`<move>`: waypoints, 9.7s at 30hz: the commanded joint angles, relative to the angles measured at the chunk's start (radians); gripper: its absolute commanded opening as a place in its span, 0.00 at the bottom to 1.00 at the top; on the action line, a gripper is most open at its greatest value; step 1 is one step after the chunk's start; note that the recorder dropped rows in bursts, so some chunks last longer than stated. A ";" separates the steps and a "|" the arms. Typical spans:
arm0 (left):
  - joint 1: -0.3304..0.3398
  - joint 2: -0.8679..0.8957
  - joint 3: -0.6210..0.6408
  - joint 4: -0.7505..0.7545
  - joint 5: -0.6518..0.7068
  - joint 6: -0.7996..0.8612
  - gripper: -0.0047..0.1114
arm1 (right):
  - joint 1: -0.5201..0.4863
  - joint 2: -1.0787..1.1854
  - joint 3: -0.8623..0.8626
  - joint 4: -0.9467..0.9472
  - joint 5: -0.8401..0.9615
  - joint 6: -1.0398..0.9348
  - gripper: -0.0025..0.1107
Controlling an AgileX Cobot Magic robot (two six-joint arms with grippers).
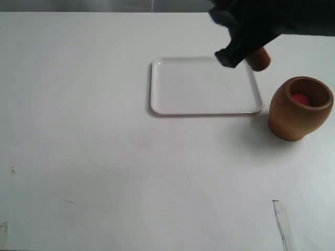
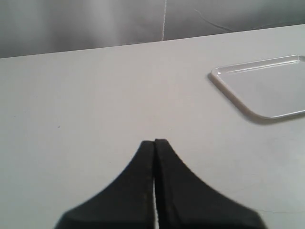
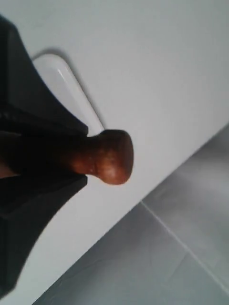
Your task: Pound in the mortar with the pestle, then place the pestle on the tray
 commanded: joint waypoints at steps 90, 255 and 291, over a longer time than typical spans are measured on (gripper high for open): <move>-0.008 -0.001 0.001 -0.007 -0.003 -0.008 0.04 | -0.095 -0.011 0.701 0.167 -1.445 0.332 0.02; -0.008 -0.001 0.001 -0.007 -0.003 -0.008 0.04 | -0.093 0.931 -0.498 -0.034 0.176 0.408 0.02; -0.008 -0.001 0.001 -0.007 -0.003 -0.008 0.04 | -0.093 0.313 -0.498 -0.025 0.480 0.412 0.02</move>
